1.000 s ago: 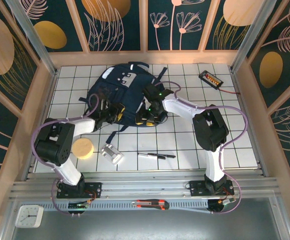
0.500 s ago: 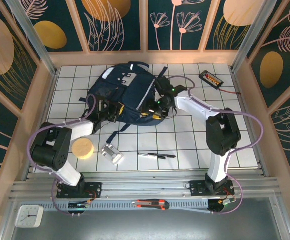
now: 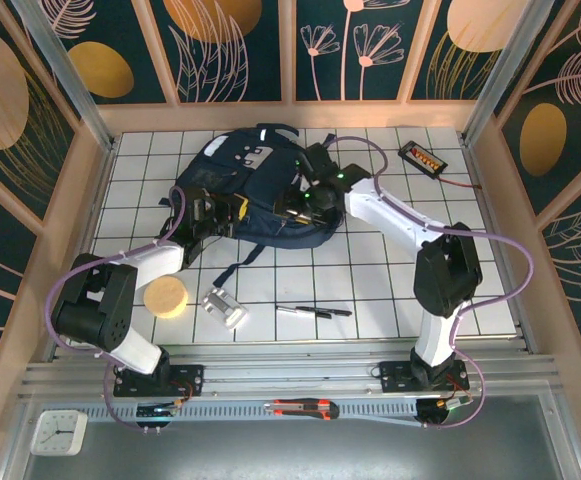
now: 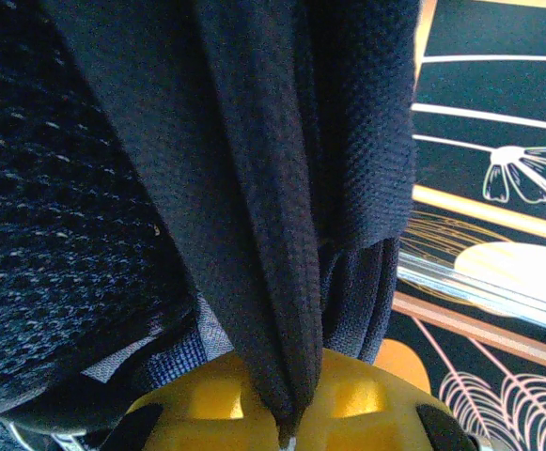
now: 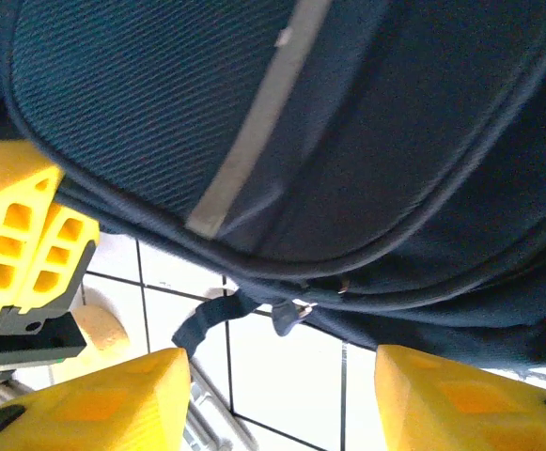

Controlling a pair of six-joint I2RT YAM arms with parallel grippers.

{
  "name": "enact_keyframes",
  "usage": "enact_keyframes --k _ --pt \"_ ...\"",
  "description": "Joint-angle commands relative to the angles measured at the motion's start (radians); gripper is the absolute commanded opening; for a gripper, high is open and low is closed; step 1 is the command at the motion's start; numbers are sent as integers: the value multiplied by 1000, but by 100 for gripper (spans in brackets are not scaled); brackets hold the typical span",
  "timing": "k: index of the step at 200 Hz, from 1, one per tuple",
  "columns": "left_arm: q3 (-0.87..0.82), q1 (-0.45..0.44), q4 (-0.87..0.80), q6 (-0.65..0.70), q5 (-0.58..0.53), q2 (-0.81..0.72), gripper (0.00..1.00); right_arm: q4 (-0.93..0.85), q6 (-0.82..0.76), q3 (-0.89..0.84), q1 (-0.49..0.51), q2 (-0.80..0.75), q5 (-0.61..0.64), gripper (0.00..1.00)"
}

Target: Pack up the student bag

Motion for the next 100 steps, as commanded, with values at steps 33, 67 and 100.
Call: enact_keyframes --k 33,67,100 --pt "72 -16 104 -45 9 -58 0 -19 38 -37 108 28 279 52" --pt "77 -24 92 -44 11 -66 0 16 48 -54 119 44 352 46" --pt "77 -25 85 -47 11 -73 0 36 47 -54 117 66 378 39"
